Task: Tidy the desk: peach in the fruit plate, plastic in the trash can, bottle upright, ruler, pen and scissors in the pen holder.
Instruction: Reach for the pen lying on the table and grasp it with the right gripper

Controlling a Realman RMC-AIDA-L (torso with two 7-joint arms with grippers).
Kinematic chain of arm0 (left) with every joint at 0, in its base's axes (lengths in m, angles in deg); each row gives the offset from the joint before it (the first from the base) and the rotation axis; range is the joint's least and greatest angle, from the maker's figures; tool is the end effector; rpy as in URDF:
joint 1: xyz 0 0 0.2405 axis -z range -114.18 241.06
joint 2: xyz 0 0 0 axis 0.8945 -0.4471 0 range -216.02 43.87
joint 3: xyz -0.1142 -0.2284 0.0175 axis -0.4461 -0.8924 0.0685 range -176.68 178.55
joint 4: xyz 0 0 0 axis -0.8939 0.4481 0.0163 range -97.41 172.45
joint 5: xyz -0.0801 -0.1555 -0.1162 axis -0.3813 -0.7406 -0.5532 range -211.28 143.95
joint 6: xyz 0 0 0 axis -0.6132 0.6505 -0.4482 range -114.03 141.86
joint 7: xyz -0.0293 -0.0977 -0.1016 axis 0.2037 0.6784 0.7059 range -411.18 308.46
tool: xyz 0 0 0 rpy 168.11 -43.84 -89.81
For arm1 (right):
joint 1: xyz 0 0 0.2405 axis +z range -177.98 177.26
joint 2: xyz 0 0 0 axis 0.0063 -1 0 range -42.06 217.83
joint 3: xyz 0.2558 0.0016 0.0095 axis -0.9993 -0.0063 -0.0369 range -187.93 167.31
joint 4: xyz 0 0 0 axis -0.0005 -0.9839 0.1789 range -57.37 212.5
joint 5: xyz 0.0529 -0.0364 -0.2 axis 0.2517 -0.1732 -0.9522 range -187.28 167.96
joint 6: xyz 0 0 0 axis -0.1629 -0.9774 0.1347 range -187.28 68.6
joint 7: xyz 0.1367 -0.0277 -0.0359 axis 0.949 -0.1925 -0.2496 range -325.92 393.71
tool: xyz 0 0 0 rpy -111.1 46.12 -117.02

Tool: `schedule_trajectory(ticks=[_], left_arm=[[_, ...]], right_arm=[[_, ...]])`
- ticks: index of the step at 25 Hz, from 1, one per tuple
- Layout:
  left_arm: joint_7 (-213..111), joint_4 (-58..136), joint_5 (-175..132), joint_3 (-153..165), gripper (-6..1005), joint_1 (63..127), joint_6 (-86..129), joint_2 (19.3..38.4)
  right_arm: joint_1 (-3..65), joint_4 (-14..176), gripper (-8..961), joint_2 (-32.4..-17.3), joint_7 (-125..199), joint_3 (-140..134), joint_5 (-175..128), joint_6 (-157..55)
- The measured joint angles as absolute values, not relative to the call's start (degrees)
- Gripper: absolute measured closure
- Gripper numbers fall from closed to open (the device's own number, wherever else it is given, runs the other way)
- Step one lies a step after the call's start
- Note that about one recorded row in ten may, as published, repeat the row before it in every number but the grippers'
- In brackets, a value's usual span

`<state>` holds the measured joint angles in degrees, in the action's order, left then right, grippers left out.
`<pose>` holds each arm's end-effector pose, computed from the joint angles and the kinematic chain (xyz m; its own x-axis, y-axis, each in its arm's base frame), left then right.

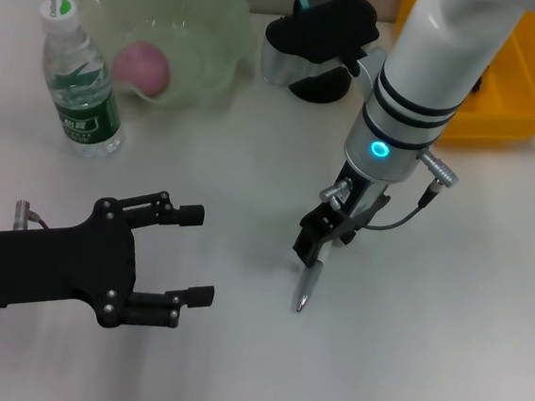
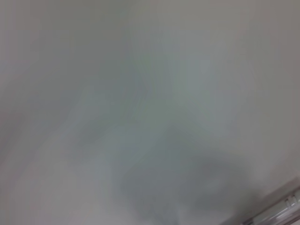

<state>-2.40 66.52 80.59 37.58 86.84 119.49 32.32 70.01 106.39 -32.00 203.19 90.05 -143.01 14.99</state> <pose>-0.2804 0.2536 -0.0086 0.7899 0.0215 0.6128 0.1390 -0.9796 -0.1449 0.1169 0.3810 -0.1102 0.5056 -0.7667 0.3956 -0.6251 -0.6416 -0.4446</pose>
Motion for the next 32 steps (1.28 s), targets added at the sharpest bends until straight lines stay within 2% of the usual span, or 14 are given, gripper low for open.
schedule_trajectory(ticks=[32], left_arm=[[-3.19,65.47,80.59,37.58,170,86.91,120.17,32.4]], right_arm=[[70.08,106.34,343,-32.0,203.09,93.14,-141.75,15.01]])
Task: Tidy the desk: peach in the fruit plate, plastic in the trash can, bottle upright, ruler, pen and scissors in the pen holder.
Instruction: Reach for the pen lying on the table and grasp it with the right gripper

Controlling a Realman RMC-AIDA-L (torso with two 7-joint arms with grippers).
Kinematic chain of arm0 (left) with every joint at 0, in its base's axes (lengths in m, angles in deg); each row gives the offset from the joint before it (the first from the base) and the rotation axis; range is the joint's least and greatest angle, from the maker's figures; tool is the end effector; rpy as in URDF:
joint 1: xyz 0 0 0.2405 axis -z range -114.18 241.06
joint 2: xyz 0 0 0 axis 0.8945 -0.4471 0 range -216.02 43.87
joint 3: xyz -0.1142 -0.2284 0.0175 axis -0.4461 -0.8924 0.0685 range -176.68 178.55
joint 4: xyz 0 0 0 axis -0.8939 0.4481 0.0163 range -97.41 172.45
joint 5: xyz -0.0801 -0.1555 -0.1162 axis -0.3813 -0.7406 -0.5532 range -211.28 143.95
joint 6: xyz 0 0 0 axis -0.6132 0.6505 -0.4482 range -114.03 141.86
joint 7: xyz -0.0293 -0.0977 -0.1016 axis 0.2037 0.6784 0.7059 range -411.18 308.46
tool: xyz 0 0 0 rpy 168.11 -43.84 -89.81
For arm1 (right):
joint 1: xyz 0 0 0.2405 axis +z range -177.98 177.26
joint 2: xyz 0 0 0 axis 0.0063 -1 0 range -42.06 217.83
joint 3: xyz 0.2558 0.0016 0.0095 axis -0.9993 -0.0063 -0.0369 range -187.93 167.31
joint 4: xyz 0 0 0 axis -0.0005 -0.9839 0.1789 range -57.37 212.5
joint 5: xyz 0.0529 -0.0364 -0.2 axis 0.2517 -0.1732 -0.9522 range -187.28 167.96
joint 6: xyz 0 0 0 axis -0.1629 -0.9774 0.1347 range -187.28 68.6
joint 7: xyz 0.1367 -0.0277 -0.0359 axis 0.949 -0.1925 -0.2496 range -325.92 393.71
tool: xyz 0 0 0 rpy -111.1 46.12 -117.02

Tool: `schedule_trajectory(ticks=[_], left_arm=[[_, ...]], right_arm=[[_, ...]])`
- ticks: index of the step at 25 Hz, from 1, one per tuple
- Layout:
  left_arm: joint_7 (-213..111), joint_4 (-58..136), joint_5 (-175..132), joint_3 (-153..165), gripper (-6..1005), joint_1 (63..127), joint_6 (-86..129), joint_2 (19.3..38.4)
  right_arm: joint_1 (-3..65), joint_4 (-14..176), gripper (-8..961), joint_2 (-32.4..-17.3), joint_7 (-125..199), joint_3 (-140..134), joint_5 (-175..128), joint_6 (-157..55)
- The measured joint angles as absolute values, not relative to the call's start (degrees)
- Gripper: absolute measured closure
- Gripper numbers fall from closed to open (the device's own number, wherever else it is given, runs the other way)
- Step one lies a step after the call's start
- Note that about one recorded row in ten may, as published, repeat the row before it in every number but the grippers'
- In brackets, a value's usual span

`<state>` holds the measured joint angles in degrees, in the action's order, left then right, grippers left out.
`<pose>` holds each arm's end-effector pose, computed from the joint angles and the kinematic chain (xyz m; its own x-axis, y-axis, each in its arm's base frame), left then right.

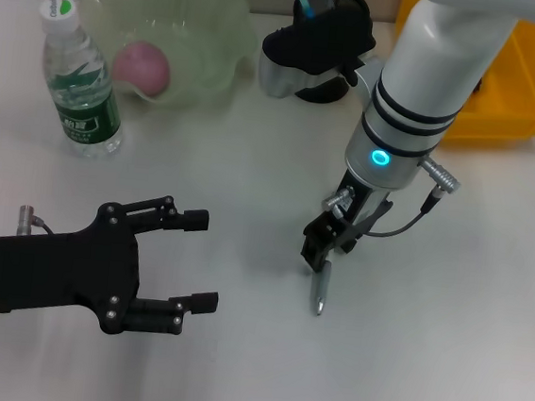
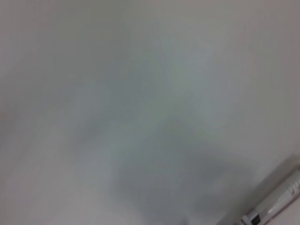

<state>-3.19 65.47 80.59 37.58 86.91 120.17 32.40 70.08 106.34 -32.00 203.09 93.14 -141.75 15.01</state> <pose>-0.2788 0.2505 -0.0111 0.7790 0.0200 0.6267 0.1328 -0.9821 -0.1339 0.1199 0.3772 -0.1125 0.5077 -0.7493 0.4252 -0.6021 -0.6616 -0.4468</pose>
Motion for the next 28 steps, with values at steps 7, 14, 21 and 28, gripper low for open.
schedule_trajectory(ticks=[7,14,21,28], left_arm=[[-3.2,65.47,80.59,37.58,170,86.91,120.17,32.4],[-3.2,65.47,80.59,37.49,170,86.91,120.17,32.4],[-3.2,65.47,80.54,37.55,170,86.99,120.17,32.4],[-3.2,65.47,80.5,37.58,170,87.02,120.27,32.4]], right_arm=[[70.13,106.25,560,-32.0,203.05,93.13,-141.78,15.03],[70.13,106.15,636,-32.0,202.94,93.14,-141.83,14.97],[70.06,106.0,638,-32.0,202.92,93.21,-141.85,15.27],[69.88,105.97,640,-32.0,202.95,93.68,-141.81,15.59]])
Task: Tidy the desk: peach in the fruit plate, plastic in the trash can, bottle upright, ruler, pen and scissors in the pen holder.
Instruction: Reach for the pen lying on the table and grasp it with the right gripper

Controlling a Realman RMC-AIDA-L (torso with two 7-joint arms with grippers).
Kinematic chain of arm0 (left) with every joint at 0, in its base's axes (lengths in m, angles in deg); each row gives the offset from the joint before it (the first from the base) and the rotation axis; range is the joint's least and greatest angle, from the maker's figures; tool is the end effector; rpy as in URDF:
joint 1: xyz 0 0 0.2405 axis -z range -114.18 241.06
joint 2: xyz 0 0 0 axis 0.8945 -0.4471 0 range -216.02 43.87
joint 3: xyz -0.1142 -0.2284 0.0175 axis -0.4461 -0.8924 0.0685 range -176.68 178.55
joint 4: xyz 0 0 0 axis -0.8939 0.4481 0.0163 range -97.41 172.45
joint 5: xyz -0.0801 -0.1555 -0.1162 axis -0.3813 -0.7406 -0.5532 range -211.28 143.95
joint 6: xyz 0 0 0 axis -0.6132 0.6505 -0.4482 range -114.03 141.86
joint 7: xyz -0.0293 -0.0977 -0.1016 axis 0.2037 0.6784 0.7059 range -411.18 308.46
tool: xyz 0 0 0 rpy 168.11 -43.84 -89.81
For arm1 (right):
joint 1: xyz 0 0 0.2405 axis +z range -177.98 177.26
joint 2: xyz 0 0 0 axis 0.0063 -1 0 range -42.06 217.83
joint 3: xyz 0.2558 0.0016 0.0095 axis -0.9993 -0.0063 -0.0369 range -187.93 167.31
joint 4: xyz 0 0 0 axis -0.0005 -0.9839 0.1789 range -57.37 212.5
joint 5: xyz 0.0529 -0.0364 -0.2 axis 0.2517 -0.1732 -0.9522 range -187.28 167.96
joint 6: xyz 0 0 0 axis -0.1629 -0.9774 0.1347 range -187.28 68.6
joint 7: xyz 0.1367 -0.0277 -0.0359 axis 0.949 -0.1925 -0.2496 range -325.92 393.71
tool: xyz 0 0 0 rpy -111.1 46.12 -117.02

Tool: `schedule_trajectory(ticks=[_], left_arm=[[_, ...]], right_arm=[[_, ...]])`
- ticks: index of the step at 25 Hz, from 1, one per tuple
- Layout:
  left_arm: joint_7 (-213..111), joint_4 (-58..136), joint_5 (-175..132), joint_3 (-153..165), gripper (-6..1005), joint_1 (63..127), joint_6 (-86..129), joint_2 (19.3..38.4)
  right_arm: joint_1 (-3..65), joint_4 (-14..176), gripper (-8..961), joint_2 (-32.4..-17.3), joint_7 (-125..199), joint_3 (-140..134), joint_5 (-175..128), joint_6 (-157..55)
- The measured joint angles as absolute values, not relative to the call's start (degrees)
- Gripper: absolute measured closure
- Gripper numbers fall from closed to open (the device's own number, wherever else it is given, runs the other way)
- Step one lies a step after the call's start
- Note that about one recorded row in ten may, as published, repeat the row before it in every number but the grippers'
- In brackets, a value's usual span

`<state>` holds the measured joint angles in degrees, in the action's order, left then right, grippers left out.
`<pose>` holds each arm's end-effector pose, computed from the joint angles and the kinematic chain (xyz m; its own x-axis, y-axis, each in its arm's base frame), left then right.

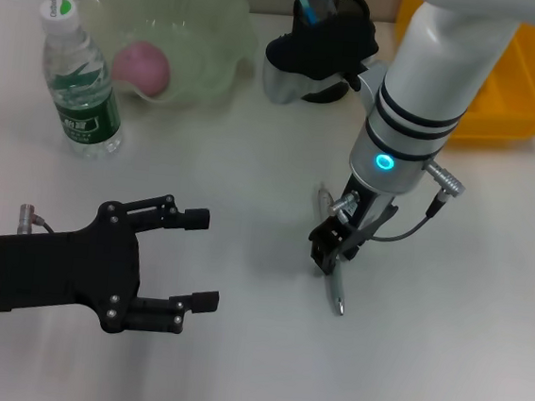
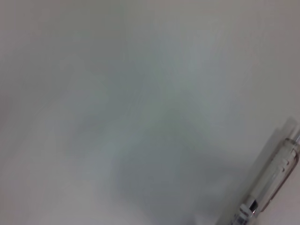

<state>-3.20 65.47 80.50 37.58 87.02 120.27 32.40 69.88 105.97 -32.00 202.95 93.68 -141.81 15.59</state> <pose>-0.2781 0.2510 -0.0109 0.7777 0.0174 0.6284 0.1303 -0.9824 -0.1340 0.1245 0.3750 -0.1117 0.4950 -0.7482 0.4417 -0.5992 -0.6621 -0.4501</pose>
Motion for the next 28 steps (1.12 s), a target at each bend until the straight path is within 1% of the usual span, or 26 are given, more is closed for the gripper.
schedule_trajectory(ticks=[6,16,26,28], left_arm=[[-3.19,65.47,80.5,37.58,170,87.08,120.37,32.4],[-3.19,65.47,80.5,37.58,170,87.08,120.97,32.4],[-3.19,65.47,80.5,37.51,170,87.08,121.06,32.4],[-3.19,65.47,80.5,37.5,170,87.09,121.05,32.4]], right_arm=[[69.81,106.35,641,-32.0,203.11,95.21,-141.54,15.72],[69.72,106.46,813,-32.0,203.19,95.08,-141.51,15.82],[69.69,106.66,799,-32.0,203.09,95.25,-141.49,15.89],[69.68,106.7,779,-32.0,203.05,95.25,-141.49,15.89]])
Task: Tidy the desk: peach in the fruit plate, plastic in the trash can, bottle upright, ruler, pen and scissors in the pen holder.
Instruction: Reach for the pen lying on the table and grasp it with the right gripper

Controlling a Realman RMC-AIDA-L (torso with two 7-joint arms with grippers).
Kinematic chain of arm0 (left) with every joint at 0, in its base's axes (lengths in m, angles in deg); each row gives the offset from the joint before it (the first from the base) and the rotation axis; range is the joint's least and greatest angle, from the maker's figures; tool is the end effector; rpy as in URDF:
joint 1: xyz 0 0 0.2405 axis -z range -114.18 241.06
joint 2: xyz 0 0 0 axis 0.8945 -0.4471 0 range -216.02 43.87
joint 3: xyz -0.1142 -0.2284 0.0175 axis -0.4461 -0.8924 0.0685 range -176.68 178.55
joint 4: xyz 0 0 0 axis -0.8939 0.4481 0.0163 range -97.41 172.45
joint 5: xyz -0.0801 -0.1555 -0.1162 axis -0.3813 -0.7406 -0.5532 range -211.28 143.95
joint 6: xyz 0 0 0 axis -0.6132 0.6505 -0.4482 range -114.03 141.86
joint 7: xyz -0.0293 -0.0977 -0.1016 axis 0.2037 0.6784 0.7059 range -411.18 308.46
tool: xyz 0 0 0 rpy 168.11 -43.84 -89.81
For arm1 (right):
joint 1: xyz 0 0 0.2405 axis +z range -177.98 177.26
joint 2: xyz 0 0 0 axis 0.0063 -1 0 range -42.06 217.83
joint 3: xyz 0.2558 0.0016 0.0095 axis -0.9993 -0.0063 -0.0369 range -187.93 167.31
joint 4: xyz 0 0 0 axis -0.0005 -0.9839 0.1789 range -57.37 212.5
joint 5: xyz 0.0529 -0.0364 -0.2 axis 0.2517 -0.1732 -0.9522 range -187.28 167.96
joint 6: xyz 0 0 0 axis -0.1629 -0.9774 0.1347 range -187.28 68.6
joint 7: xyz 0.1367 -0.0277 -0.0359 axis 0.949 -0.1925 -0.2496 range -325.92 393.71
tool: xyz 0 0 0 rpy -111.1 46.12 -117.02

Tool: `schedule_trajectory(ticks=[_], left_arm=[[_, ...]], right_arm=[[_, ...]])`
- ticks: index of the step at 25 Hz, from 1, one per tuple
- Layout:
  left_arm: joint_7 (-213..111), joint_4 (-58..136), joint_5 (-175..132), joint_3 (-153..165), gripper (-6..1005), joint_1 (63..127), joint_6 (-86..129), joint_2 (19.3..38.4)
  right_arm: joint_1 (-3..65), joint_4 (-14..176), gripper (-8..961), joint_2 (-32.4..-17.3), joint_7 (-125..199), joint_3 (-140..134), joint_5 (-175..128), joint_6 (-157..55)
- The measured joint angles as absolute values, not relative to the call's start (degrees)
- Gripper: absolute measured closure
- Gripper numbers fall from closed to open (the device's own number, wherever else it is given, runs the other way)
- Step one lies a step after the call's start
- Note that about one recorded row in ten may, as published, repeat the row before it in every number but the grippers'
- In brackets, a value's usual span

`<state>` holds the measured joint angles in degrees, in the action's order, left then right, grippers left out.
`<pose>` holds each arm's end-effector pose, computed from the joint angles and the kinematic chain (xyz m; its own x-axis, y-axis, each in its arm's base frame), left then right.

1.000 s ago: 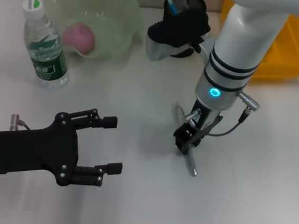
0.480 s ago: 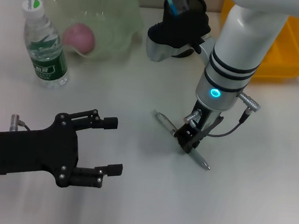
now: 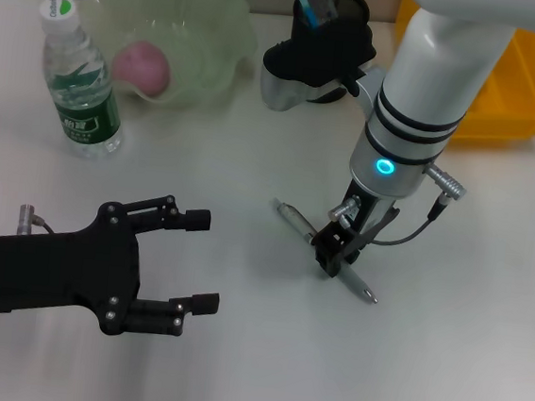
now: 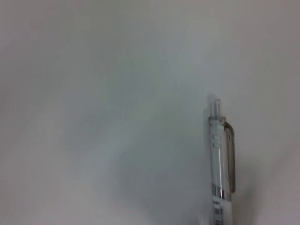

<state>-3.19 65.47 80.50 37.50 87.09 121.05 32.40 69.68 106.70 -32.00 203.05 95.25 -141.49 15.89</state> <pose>-0.2766 0.2500 -0.0101 0.7718 0.0148 0.6357 0.1237 -0.9841 -0.1272 0.1250 0.3727 -0.1126 0.4990 -0.7357 0.4579 -0.5838 -0.6759 -0.4498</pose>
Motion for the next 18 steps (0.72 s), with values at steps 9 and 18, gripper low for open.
schedule_trajectory(ticks=[9,18], left_arm=[[-3.19,65.47,80.5,37.4,170,87.08,121.14,32.4],[-3.19,65.47,80.5,37.42,170,87.13,121.14,32.4]], right_arm=[[69.69,106.84,709,-32.0,202.88,95.43,-141.49,15.89],[69.6,107.88,717,-32.0,202.8,96.83,-141.5,15.89]])
